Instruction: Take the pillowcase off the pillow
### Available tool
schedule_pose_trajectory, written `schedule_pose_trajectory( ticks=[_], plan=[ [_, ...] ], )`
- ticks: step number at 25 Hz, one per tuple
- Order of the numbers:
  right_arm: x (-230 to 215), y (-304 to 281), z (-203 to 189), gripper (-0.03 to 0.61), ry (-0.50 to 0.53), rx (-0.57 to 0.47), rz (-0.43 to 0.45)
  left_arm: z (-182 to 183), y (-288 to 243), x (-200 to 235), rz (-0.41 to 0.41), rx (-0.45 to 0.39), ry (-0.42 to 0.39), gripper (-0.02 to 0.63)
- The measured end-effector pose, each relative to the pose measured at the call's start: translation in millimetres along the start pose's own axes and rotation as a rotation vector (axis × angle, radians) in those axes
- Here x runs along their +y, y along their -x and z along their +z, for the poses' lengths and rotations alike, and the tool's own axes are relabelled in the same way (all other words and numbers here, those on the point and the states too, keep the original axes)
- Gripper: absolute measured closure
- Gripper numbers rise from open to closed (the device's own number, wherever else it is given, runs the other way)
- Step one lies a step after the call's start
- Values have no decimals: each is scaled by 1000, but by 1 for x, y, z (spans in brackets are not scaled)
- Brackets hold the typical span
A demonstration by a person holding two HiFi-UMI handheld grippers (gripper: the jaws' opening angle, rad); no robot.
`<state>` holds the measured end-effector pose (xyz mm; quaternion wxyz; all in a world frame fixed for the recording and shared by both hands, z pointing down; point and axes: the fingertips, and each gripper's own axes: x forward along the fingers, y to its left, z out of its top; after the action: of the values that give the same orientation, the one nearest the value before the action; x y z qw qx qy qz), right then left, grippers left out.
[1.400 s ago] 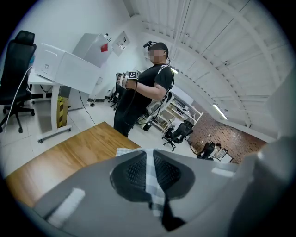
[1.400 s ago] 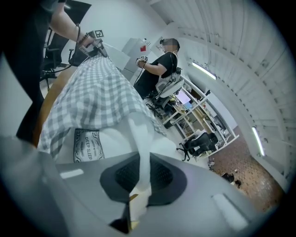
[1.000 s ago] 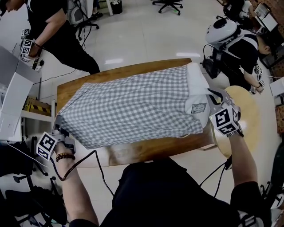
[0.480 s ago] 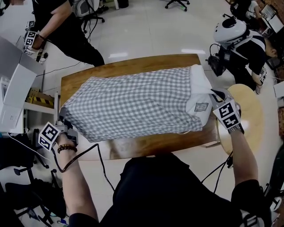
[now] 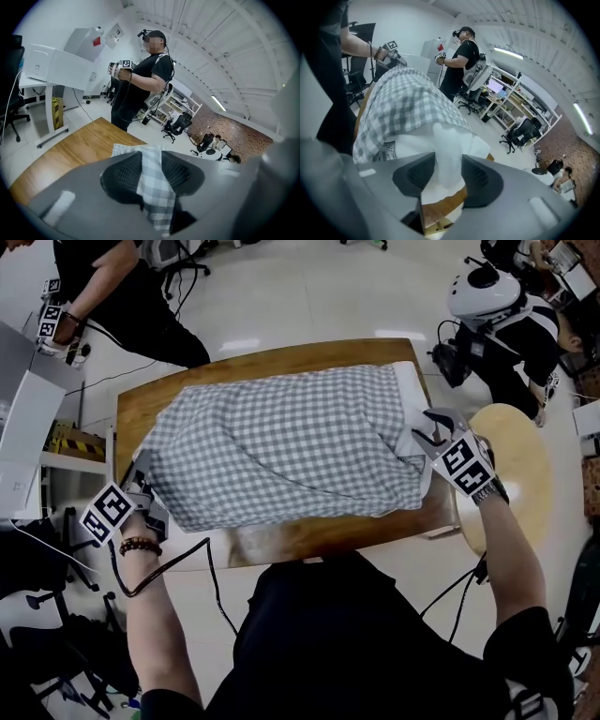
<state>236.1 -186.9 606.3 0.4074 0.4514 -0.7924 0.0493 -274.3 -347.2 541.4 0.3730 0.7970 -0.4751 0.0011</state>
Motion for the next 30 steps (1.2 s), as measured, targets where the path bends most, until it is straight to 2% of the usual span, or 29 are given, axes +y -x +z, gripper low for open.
schedule_pose_trajectory(
  ticks=[3, 6, 10, 13, 16, 20, 21, 26, 30],
  plan=[
    [7, 10, -1, 332, 32, -19, 54, -11, 1, -6, 13, 9, -33, 416],
    [12, 21, 8, 267, 108, -29, 132, -13, 6, -19, 33, 2, -64, 367],
    [21, 30, 15, 214, 226, -12, 215, -23, 21, -42, 57, -31, -57, 353],
    [15, 37, 24, 190, 260, -21, 268, -33, 31, -58, 83, -58, -33, 347],
    [6, 35, 24, 158, 267, -34, 310, -50, 47, -64, 127, -104, 8, 333],
    [14, 18, -20, 127, 230, -42, 300, -117, 59, -39, 175, -134, 93, 314],
    [15, 23, -18, 124, 222, -35, 291, -123, 66, -33, 179, -136, 128, 310],
    [9, 69, 53, 121, 189, 21, 240, -106, 106, -18, 164, -118, 313, 307],
    [23, 57, 50, 121, 180, 44, 216, -140, 100, 17, 202, -63, 363, 298]
  ],
)
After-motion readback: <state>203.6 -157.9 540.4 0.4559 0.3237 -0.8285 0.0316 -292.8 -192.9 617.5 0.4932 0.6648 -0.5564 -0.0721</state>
